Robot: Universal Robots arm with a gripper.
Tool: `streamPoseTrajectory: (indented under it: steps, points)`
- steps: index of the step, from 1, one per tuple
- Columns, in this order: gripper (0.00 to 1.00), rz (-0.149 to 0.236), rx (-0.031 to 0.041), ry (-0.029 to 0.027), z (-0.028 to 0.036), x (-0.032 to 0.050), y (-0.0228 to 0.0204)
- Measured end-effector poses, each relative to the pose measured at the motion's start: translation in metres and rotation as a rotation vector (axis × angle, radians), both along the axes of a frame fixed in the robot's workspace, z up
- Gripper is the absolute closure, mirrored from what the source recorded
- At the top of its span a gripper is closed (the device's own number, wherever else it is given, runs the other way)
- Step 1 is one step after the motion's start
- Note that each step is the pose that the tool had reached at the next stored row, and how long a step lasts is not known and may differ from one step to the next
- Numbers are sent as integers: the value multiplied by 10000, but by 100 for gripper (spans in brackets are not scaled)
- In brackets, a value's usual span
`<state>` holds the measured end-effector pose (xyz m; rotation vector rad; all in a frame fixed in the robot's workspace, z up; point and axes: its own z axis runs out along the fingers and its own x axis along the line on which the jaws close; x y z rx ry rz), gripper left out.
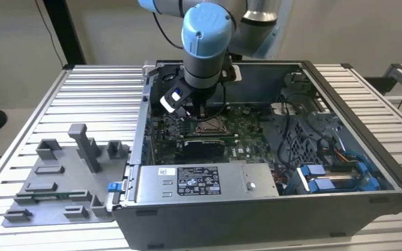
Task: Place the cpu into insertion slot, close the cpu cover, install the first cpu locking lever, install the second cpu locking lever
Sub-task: 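Install the first cpu locking lever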
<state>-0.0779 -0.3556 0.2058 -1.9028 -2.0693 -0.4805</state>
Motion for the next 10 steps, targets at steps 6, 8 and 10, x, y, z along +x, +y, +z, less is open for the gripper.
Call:
streamPoseTrajectory:
  steps: [6, 8, 10]
  points:
    - [100, 1, -115, 73, -61, -2, -6]
    - [100, 0, -121, 69, -88, -7, -3]
    - [100, 0, -122, 64, -94, -20, 3]
